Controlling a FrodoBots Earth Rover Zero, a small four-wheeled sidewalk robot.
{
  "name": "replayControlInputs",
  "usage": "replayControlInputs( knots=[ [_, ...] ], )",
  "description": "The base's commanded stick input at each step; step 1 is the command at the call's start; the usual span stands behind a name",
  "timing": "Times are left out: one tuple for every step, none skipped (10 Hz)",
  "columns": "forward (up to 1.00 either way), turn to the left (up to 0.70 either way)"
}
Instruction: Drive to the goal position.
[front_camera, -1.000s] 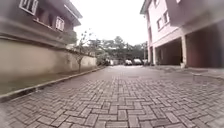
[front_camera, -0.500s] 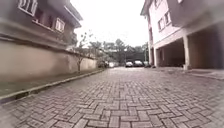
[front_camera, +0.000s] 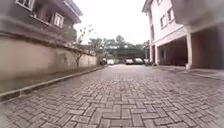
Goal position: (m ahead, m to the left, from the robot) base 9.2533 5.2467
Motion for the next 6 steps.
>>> replayControlInputs(
  knots=[
    [0.5, 0.0],
    [0.5, 0.0],
    [0.5, 0.0],
    [0.5, 0.0],
    [0.5, 0.0],
    [0.5, 0.0]
  ],
)
